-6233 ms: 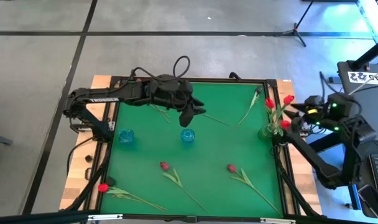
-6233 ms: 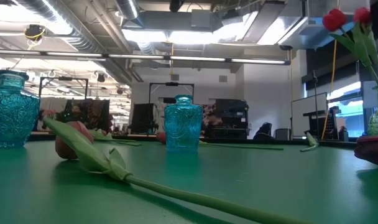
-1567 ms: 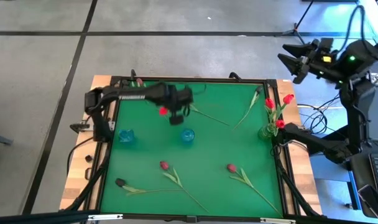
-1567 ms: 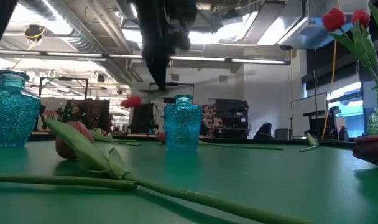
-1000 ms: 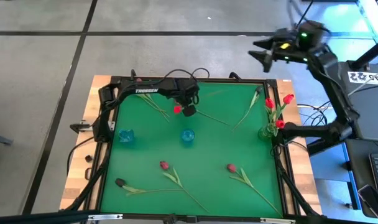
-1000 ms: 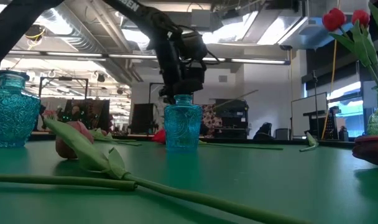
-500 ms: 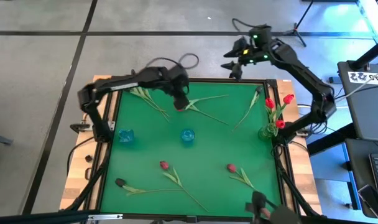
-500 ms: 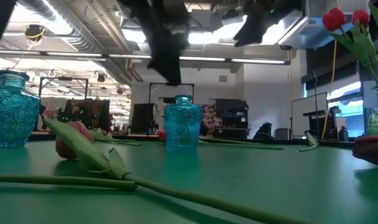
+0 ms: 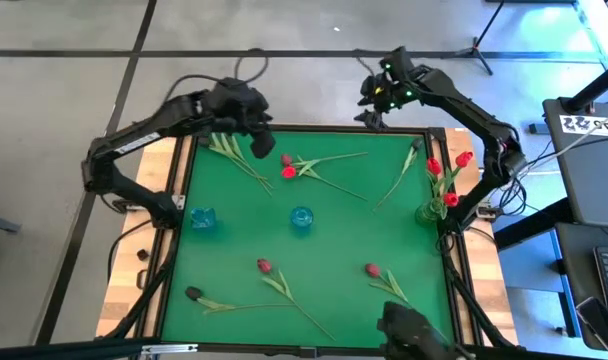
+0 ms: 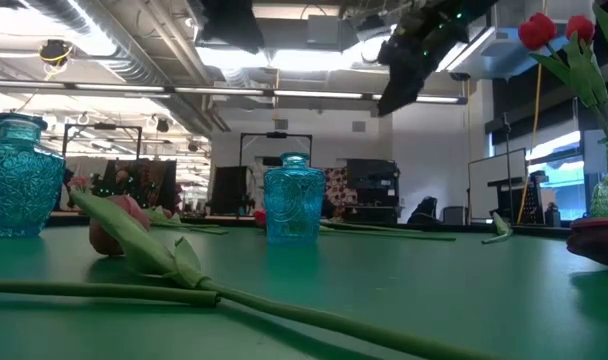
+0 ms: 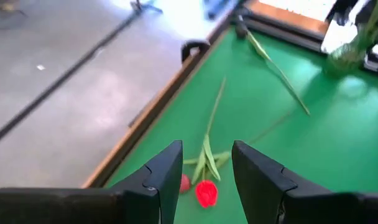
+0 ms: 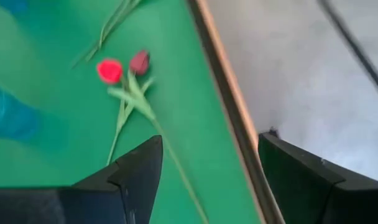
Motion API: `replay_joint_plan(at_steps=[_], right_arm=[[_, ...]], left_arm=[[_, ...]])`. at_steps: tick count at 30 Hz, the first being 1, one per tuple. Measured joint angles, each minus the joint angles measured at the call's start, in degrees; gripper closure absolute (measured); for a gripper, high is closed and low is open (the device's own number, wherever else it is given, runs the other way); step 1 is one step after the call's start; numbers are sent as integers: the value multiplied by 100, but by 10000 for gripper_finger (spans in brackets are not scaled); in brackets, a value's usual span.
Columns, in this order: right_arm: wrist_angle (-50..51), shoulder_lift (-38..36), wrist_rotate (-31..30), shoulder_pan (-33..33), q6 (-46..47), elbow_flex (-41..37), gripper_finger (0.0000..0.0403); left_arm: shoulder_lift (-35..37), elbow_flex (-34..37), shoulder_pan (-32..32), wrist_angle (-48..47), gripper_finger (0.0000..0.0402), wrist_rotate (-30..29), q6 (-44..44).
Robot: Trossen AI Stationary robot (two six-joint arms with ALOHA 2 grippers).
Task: Sort flowers into vase by color
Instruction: Put the pink flower into the green flower vase
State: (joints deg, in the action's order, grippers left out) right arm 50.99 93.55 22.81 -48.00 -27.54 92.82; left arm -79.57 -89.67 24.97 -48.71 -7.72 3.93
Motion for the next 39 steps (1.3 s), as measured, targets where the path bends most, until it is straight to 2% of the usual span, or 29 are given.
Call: replay_joint_plan(at_steps=[5, 8, 13, 17, 23, 27, 29, 35, 39], right_arm=[[23, 466, -119, 363, -226, -110, 139], [19, 562, 130, 401, -104, -183, 139], [-169, 477, 1058, -274, 344, -204, 139], [-498, 429, 1311, -1022, 848, -204, 139], [-714, 404, 535, -1880, 1366, -204, 139], [-861, 451, -63, -2131, 1394, -244, 139], [-899, 538, -76, -2197, 1260, -396, 139], [-1301, 698, 774, -2214, 1243, -1190, 139], [-1601, 696, 1236, -2084, 1538, -1433, 139]], left_arm=[[282, 0, -8, -86, 265, -77, 334], [455, 0, -101, -351, 265, -172, 627], [717, 2, -582, -682, 265, -764, 1192], [871, 2, -1081, -802, 265, -1362, 1728], [907, 2, -1867, -1230, 265, -2271, 2692], [903, 2, -2356, -1410, 265, -2882, 3260], [897, 2, -2558, -1415, 265, -3134, 3484], [896, 2, -3066, -1646, 265, -3436, 4235], [896, 2, -3419, -1758, 265, -3698, 4684]])
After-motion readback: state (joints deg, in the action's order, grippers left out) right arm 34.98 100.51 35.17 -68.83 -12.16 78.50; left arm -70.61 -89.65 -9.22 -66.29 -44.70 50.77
